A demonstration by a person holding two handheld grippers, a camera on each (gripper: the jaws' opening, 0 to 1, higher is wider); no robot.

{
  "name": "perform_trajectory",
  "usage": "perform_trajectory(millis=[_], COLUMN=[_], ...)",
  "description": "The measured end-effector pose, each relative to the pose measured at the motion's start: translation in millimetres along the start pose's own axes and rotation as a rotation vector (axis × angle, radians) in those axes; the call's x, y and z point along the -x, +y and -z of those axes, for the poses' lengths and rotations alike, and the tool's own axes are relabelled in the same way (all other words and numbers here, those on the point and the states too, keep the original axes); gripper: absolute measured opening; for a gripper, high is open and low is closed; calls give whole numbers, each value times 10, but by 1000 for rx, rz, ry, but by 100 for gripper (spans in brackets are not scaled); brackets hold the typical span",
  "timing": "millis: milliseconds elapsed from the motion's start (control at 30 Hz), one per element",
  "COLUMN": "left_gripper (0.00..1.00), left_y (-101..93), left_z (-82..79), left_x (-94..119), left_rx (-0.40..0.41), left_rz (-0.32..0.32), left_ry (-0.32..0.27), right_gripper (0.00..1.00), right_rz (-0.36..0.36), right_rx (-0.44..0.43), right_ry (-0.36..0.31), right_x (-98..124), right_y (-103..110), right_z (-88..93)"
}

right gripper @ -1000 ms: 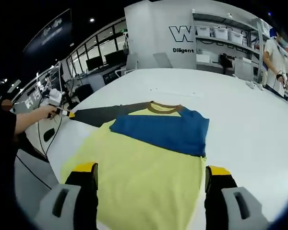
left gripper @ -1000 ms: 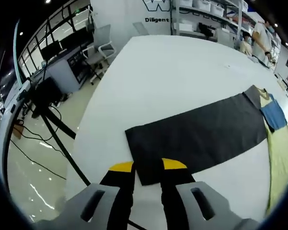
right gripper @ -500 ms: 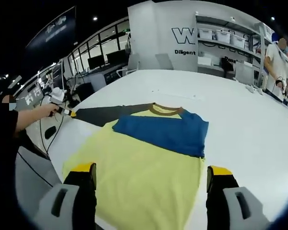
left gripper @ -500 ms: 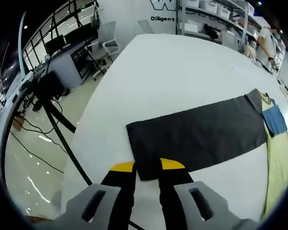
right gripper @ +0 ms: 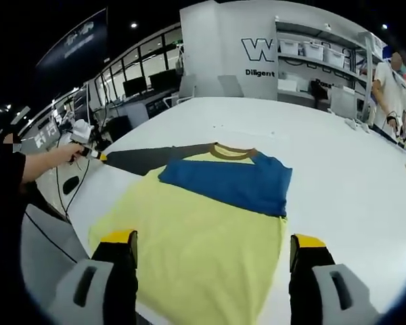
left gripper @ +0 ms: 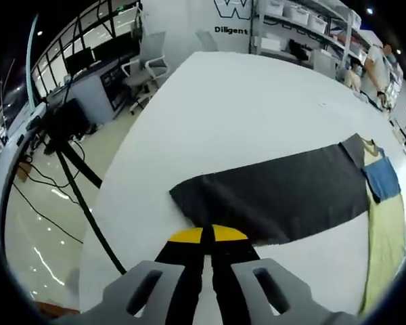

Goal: Fold the garment on the visible template until the final outline fits inside the template.

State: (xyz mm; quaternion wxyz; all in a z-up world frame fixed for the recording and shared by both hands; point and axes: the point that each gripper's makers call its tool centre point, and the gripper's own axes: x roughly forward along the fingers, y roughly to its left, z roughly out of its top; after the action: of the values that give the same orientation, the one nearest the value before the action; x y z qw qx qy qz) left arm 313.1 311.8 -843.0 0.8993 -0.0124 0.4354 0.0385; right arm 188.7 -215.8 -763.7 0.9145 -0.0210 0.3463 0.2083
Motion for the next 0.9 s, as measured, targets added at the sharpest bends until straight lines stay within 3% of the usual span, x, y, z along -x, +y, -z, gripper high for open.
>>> perform_trajectory(millis=[233, 400, 900], left_gripper=[3, 3, 3], left_y=[-472, -876, -1467], left_z=[-189, -210, -283], left_x=[102, 108, 147], left_rx=[-62, -141, -176], left_rz=[70, 140, 236], left_ry=[-70, -66, -90], right_gripper=[91, 91, 90], right_rz=[0, -3, -6], right_rx=[8, 18, 15], right_ry=[9, 10, 8], right_x=[-3, -11, 0], right_y=[3, 11, 13], right_z=[29, 36, 43])
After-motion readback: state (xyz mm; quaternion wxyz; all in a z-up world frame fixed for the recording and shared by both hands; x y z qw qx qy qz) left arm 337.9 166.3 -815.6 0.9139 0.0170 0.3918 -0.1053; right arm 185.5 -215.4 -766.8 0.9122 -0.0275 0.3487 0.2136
